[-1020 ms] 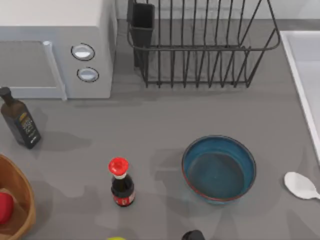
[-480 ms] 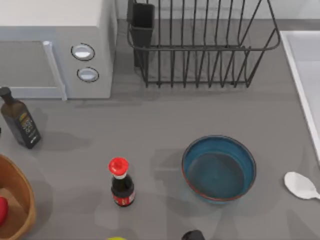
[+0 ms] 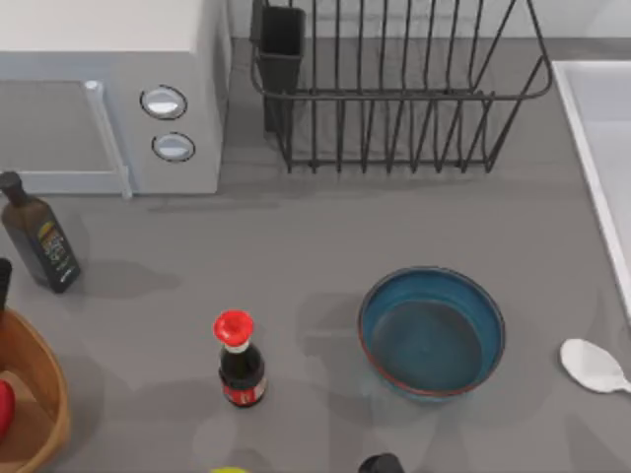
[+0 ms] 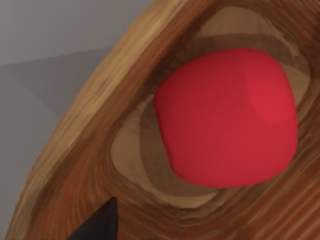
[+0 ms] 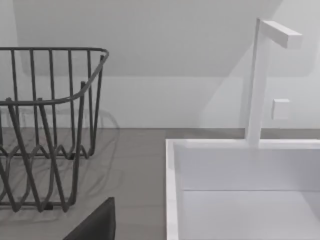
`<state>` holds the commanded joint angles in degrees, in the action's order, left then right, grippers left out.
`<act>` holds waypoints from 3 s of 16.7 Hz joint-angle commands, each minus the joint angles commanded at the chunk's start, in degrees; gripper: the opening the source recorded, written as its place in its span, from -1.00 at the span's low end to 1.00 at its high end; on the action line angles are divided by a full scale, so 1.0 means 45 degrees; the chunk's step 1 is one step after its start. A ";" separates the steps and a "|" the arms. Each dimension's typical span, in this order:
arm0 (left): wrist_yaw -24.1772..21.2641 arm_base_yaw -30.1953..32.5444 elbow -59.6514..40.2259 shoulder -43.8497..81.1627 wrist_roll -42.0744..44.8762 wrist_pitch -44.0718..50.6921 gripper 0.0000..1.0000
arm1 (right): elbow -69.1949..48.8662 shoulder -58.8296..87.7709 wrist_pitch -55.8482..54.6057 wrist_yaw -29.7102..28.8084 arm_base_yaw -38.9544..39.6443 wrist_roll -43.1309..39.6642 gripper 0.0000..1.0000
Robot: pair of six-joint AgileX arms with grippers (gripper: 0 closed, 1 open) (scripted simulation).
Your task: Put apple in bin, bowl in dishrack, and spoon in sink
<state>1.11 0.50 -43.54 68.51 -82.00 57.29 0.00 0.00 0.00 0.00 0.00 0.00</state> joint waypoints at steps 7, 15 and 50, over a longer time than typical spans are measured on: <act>-0.0153 -0.0178 0.3765 -0.5597 0.7318 -0.4565 1.00 | 0.0000 0.0000 0.0000 0.0000 0.0000 0.0000 1.00; -0.0211 -0.0144 0.8489 -1.3674 1.6529 -1.1237 1.00 | 0.0000 0.0000 0.0000 0.0000 0.0000 0.0000 1.00; -0.0247 -0.0112 0.9676 -1.5224 1.8221 -1.2731 1.00 | -1.6959 2.1311 1.4471 0.0009 0.6107 0.6174 1.00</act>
<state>0.00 0.00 0.00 0.00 0.00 0.00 -76.32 95.90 65.12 0.04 27.48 27.78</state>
